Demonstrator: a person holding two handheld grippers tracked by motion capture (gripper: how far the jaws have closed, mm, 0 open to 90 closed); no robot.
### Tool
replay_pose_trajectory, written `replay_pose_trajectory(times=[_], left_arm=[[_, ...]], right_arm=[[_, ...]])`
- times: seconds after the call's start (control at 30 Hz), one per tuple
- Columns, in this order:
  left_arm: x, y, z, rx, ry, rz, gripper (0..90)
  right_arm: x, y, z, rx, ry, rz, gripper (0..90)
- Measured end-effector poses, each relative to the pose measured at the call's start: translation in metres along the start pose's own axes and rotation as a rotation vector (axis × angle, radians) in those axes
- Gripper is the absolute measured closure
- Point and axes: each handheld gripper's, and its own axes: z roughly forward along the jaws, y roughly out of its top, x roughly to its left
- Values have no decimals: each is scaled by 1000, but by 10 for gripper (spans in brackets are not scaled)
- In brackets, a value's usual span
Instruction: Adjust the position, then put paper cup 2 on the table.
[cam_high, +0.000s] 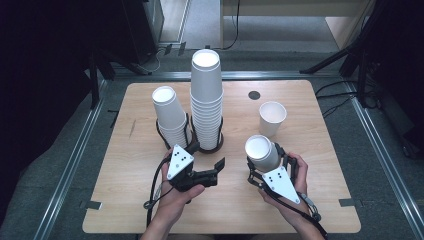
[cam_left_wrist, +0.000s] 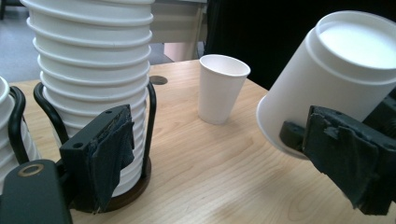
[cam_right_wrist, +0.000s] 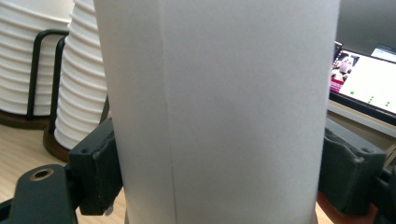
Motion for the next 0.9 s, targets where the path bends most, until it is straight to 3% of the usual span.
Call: replay_pose_trajectory(times=[0.13, 0.73, 0.9], left_arm=[[-1, 1, -3, -5, -6, -2, 91], [-7, 0, -1, 17, -47, -7, 91], [-8, -1, 0, 24, -52, -9, 91]], right_arm=[[4, -3, 0, 5, 3, -18, 149], [15, -13, 1, 11, -6, -193, 148], [18, -14, 2, 11, -1, -214, 148]])
